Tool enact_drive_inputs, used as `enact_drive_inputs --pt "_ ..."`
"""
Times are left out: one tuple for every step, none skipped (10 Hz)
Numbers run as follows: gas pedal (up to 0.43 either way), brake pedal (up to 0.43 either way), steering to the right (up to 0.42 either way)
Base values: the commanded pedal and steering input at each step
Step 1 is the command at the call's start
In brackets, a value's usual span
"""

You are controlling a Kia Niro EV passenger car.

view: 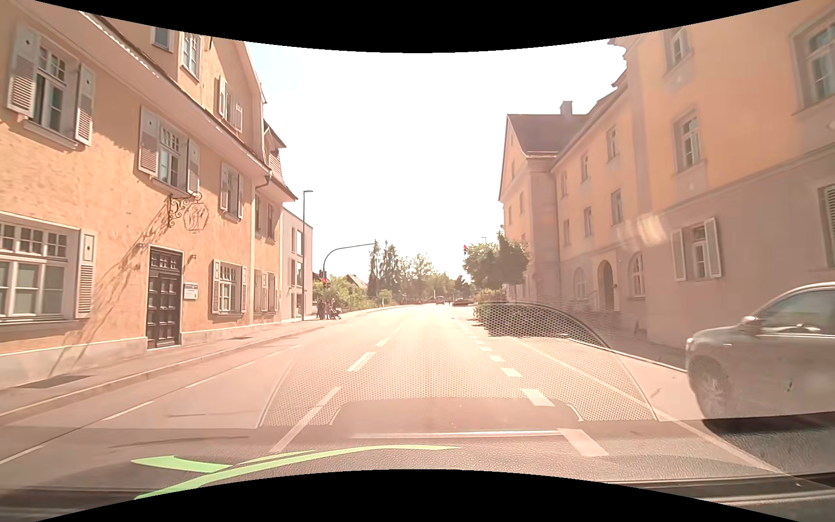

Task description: Follow the waypoints while adhering to traffic rules and regulations

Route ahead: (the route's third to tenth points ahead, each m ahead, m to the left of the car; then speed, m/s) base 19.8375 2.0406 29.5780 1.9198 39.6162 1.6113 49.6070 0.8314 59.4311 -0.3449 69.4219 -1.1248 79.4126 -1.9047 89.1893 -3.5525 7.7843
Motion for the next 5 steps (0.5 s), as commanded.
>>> enact_drive_inputs --pt "0.0 0.0 0.015" --pt "0.0 0.0 0.015" --pt "0.0 0.0 0.015" --pt "0.0 0.0 0.014" --pt "0.0 0.006 0.014"
